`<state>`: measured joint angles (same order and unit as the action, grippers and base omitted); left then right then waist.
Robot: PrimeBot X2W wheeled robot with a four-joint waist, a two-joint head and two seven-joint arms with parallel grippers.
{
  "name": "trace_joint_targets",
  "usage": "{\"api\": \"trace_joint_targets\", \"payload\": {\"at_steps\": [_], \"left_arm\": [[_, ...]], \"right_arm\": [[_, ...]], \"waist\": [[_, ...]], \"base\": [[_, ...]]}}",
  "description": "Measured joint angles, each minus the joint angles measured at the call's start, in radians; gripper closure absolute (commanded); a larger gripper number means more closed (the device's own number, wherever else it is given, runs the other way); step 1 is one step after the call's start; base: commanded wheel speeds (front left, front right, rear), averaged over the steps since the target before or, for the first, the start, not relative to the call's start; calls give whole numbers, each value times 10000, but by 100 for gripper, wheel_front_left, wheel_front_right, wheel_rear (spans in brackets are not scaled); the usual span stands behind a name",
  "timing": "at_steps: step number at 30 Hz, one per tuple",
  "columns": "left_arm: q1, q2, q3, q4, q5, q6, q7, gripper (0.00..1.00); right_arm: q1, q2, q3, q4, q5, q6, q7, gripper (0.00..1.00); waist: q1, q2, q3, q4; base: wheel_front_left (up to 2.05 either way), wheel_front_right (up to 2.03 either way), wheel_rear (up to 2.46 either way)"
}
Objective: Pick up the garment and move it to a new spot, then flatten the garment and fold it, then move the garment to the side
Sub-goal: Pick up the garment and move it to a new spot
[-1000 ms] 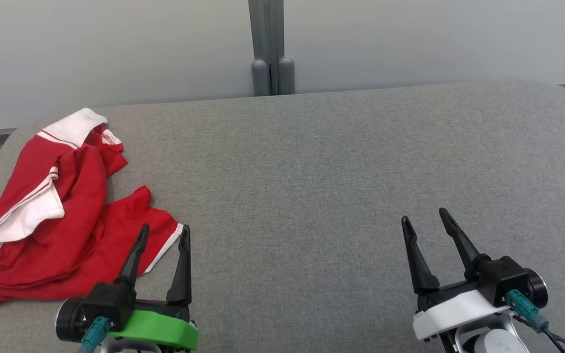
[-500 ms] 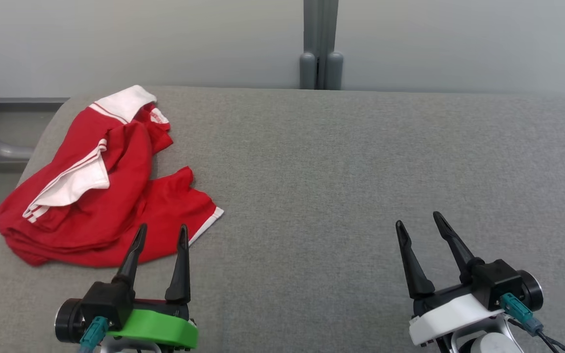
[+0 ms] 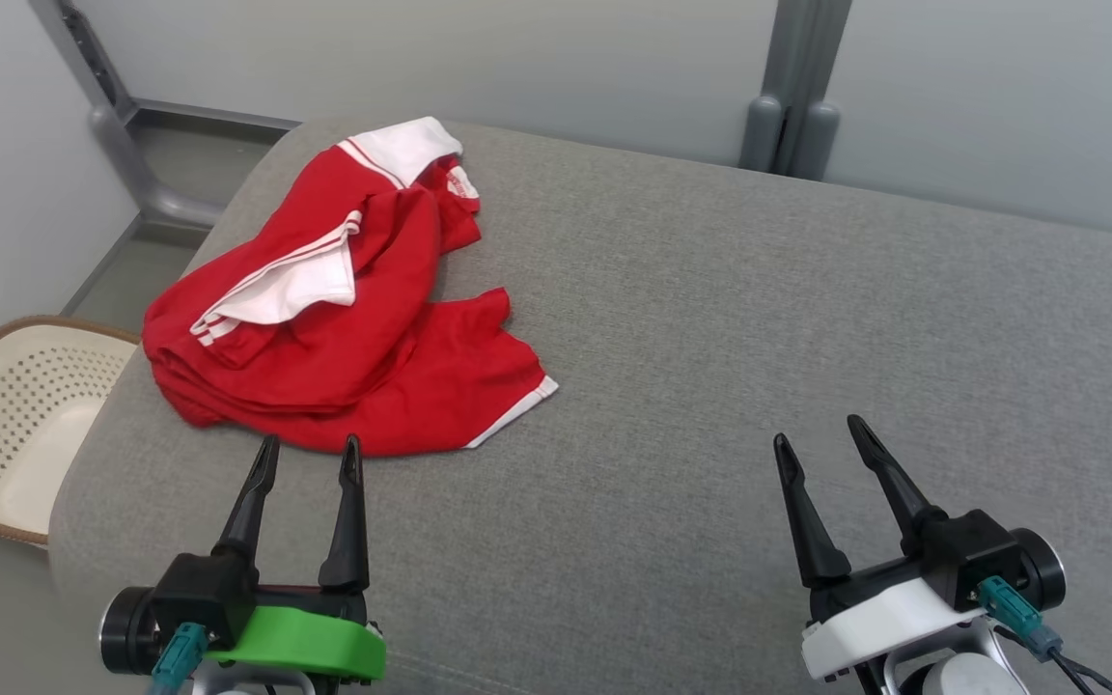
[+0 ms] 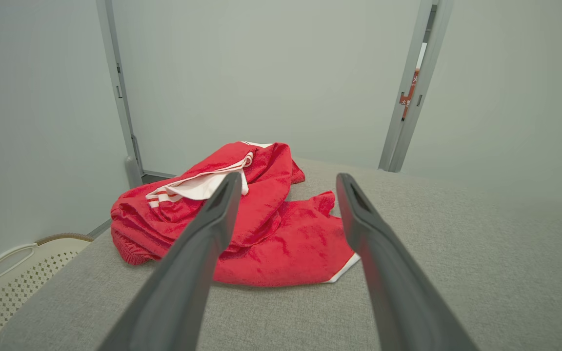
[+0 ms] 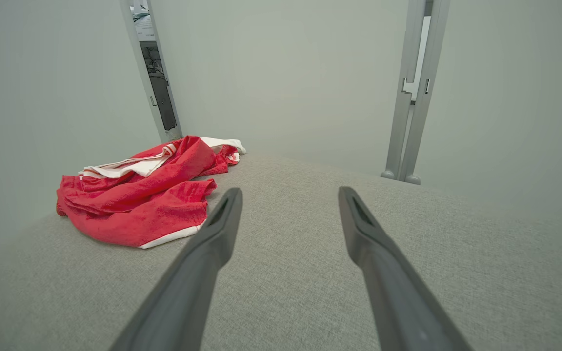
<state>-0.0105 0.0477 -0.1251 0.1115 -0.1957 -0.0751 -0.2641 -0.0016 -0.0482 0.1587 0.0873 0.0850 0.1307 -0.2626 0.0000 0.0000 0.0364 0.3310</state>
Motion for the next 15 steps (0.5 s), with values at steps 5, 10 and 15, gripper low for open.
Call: {"api": "trace_joint_targets", "payload": {"at_steps": [5,10,15], "left_arm": [[7,0,-21,-38,0,56,0,0],[30,0,33,-42,2,75,0,0],[76,0,84,-71,48,134,0,0]], "right_arm": [[15,-2,0,12,-13,0,0,0],[20,-4,29,31,-15,0,-2,0],[133,-2,38,35,-13,0,-2,0]], "waist": [[0,0,37,588],[0,0,21,1107],[0,0,-52,1501]], "base": [[0,0,0],[0,0,0],[0,0,0]]}}
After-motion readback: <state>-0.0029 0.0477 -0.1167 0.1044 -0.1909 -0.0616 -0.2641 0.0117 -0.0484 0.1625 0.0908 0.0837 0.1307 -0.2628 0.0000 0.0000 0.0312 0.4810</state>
